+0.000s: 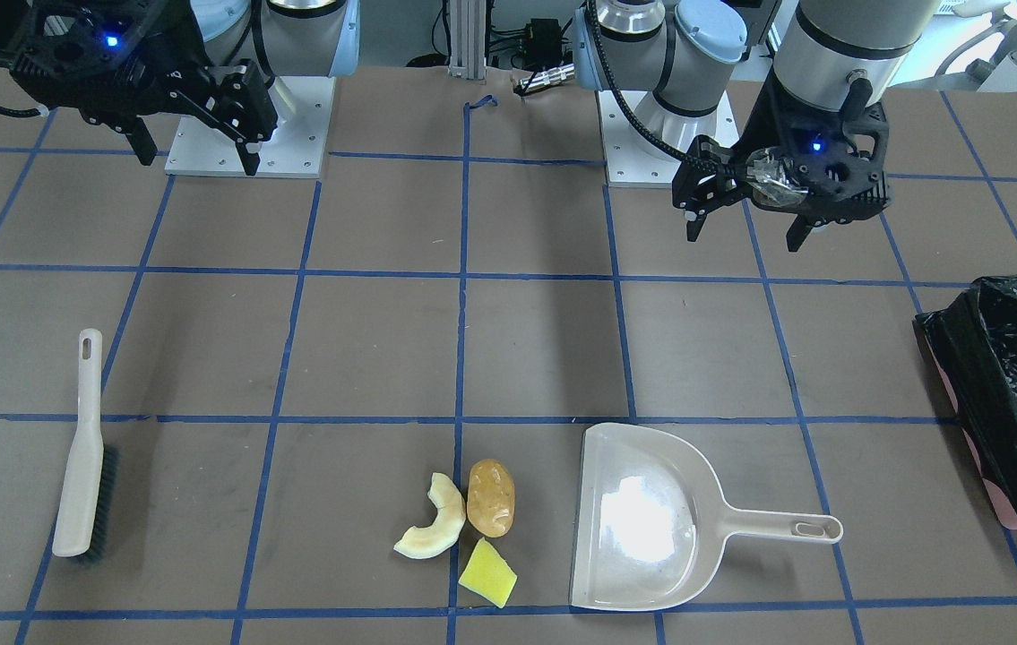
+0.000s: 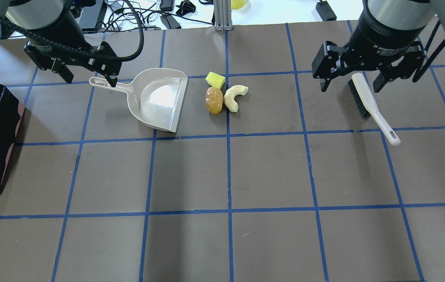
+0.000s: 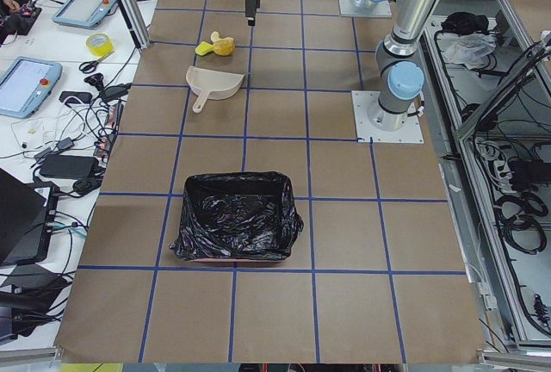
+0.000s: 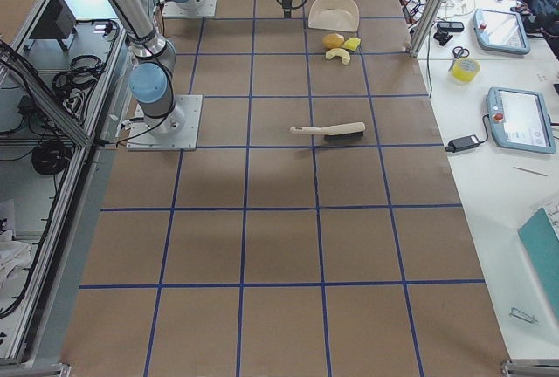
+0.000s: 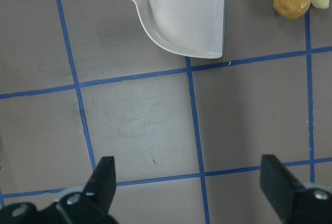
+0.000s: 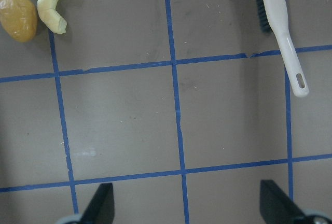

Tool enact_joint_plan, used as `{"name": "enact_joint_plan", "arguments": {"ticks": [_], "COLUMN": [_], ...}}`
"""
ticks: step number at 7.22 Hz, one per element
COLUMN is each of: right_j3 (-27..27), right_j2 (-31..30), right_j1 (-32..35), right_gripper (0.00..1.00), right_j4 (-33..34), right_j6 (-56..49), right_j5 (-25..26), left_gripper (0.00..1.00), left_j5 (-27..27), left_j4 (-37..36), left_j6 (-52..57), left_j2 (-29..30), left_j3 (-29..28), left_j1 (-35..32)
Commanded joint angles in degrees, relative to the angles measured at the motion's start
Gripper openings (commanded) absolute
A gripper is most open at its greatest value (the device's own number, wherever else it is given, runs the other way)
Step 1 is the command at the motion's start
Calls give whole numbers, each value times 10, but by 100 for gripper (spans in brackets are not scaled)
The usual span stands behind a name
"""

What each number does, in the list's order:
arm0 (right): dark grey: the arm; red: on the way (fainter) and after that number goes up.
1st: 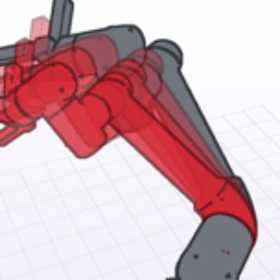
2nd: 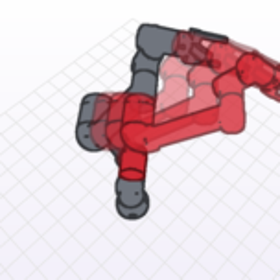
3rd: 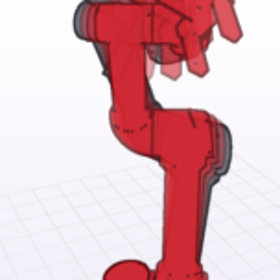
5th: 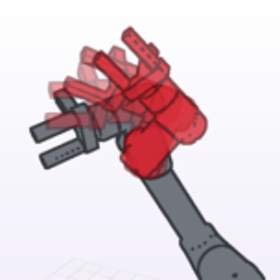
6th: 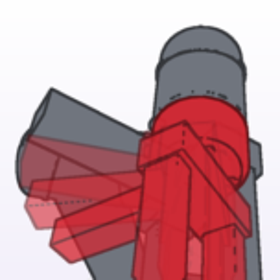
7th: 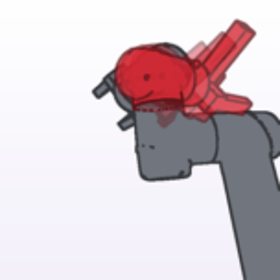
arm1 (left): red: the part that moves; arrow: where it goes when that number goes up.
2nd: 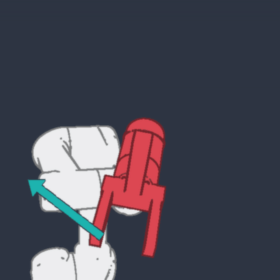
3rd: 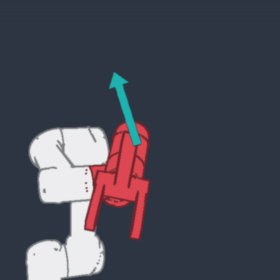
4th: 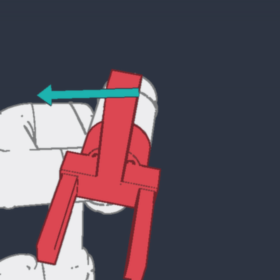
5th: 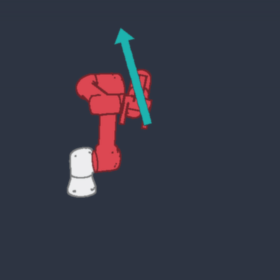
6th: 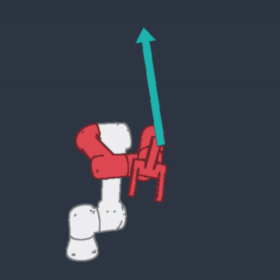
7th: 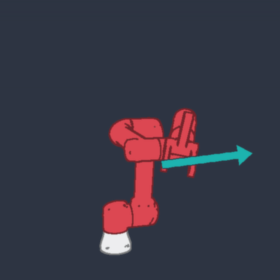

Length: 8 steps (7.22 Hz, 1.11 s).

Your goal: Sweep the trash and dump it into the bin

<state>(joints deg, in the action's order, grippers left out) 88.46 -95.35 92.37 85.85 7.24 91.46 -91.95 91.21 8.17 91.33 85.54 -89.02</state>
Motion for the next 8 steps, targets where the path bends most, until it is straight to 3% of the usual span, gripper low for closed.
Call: {"name": "enact_joint_plan", "arguments": {"ticks": [1,8], "right_j3": [0,-1], "right_j2": [2,3], "right_j1": [-1,-18], "right_gripper": [100,100], "right_j4": [0,4], "right_j6": [-3,-8], "right_j5": [0,9], "left_gripper": [100,100], "left_j5": [-1,-2], "left_j4": [4,-2], "left_j6": [-2,-5], "left_j2": [-1,-8], "left_j3": [7,25], "left_j1": [-1,-2]}}
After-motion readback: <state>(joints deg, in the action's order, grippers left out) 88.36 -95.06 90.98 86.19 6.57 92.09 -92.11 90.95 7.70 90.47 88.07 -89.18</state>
